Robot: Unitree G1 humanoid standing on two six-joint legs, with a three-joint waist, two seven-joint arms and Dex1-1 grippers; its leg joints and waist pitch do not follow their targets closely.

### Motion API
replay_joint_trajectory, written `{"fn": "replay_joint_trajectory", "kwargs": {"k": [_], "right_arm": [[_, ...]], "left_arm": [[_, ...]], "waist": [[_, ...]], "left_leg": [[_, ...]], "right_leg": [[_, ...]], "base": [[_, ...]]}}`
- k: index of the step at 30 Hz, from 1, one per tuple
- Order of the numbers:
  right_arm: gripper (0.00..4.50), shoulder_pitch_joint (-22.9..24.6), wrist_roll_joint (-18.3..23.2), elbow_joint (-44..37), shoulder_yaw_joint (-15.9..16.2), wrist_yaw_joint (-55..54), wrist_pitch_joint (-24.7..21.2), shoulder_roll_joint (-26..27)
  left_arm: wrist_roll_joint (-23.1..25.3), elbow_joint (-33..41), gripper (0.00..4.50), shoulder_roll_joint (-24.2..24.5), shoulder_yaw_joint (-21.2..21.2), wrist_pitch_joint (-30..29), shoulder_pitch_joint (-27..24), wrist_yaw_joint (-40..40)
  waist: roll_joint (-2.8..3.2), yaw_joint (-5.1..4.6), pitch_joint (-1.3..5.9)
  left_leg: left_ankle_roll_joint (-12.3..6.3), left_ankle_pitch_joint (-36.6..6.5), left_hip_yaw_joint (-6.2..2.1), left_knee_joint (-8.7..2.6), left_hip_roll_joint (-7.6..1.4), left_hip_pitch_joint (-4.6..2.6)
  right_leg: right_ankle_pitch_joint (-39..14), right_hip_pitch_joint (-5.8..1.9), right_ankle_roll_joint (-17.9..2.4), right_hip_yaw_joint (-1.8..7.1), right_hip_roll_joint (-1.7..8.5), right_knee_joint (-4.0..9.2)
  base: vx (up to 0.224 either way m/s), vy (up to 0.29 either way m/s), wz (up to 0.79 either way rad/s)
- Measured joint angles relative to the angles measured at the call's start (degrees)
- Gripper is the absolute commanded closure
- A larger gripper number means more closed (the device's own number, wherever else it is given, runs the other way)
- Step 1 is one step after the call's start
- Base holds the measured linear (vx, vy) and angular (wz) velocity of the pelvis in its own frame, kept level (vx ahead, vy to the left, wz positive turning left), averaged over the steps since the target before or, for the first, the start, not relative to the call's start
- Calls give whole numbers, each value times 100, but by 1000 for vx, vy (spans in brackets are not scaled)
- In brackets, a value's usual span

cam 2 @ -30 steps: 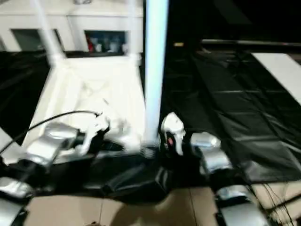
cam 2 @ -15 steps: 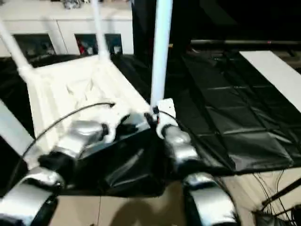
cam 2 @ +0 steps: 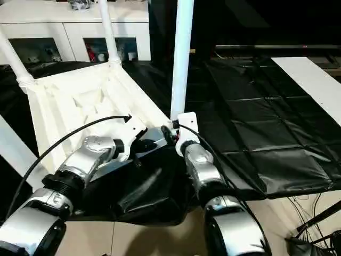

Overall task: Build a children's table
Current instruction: Rotate leg to tighten

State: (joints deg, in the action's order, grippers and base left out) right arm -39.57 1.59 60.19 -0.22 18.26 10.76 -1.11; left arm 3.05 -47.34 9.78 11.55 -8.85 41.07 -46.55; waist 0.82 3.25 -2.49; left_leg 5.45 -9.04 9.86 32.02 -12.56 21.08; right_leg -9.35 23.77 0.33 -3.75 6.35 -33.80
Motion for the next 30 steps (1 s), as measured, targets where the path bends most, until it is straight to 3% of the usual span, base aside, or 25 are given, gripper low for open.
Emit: {"fn": "replay_joint_trajectory", "kwargs": {"k": [3, 7, 10, 12, 15, 23, 30], "right_arm": [[7, 169, 3, -390, 192, 798, -9, -337], [7, 254, -24, -927, 577, 2004, 39, -910], [7, 606, 96, -1384, 741, 3184, 99, -1366], [7, 747, 173, -1502, 752, 3640, 55, -1494], [7, 844, 392, -1944, 906, 4313, -109, -1631], [7, 1074, 556, -2311, 1017, 5282, -380, -1977], [72, 1069, 556, -2333, 1082, 5364, -501, -2002]], "left_arm": [[-35, 35, 450, 141, 1, 63, -35, -221], [-109, 133, 450, 333, 12, 138, -118, -703], [-315, 549, 450, 674, 81, 166, -415, -1599], [-365, 663, 450, 814, 117, 180, -478, -2064], [-452, 794, 450, 981, 227, 128, -516, -2456], [-561, 1048, 450, 1286, 289, -34, -647, -3094], [-563, 1107, 450, 1283, 290, -106, -671, -3088]], "waist": [[1, 18, -1], [9, 46, -3], [27, 120, 3], [39, 201, -2], [52, 245, -7], [51, 249, -6], [50, 248, -6]], "left_leg": [[0, 0, 0, -1, -3, 0], [0, 0, -1, -14, -14, 1], [0, 0, 2, -12, -22, 3], [-1, 1, 3, -4, -26, 16], [-2, 1, 11, 28, -31, 35], [-3, 1, 22, 72, -28, 63], [-3, 1, 21, 74, -33, 63]], "right_leg": [[30, 2, 3, -2, -1, -16], [31, 3, 3, -8, -5, -21], [44, -1, -19, -7, -8, -27], [47, 6, -24, -9, -9, -30], [39, 8, -17, -3, -8, -27], [31, 13, -21, 10, 0, -12], [30, 16, -20, 6, -2, -22]], "base": [[0, 0, 0], [0, 0, 0], [0, 0, 0], [0, 0, 0], [0, 0, 0], [0, 0, 0], [0, 0, 0]]}}
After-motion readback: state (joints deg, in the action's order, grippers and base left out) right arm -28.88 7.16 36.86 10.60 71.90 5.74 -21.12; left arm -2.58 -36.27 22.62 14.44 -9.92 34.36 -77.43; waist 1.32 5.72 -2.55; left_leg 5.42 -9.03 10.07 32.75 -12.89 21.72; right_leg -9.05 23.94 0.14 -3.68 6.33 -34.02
